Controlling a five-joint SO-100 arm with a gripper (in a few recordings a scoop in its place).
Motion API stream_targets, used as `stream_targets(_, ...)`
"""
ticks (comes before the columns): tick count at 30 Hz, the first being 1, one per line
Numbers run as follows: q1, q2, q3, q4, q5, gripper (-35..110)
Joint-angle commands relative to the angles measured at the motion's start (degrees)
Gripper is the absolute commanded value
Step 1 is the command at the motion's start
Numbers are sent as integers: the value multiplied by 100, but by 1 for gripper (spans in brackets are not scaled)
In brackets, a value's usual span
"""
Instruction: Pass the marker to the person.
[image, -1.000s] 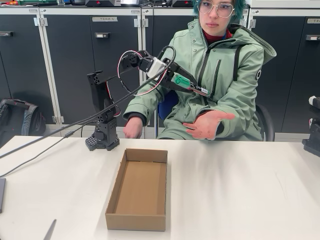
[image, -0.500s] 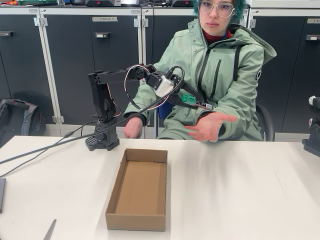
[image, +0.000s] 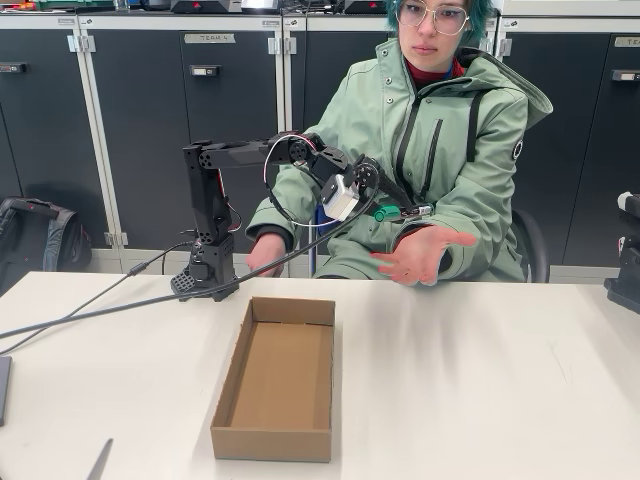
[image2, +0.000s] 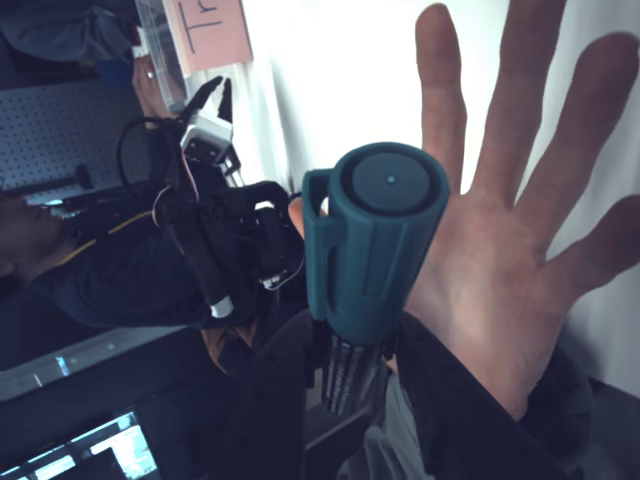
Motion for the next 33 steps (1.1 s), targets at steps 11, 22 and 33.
stream_targets(11, 26, -18, -237, -193, 536, 14)
stream_targets(22, 9, 9, -202, -299, 510, 33)
stream_targets(33, 44, 18, -193, -352, 501, 33)
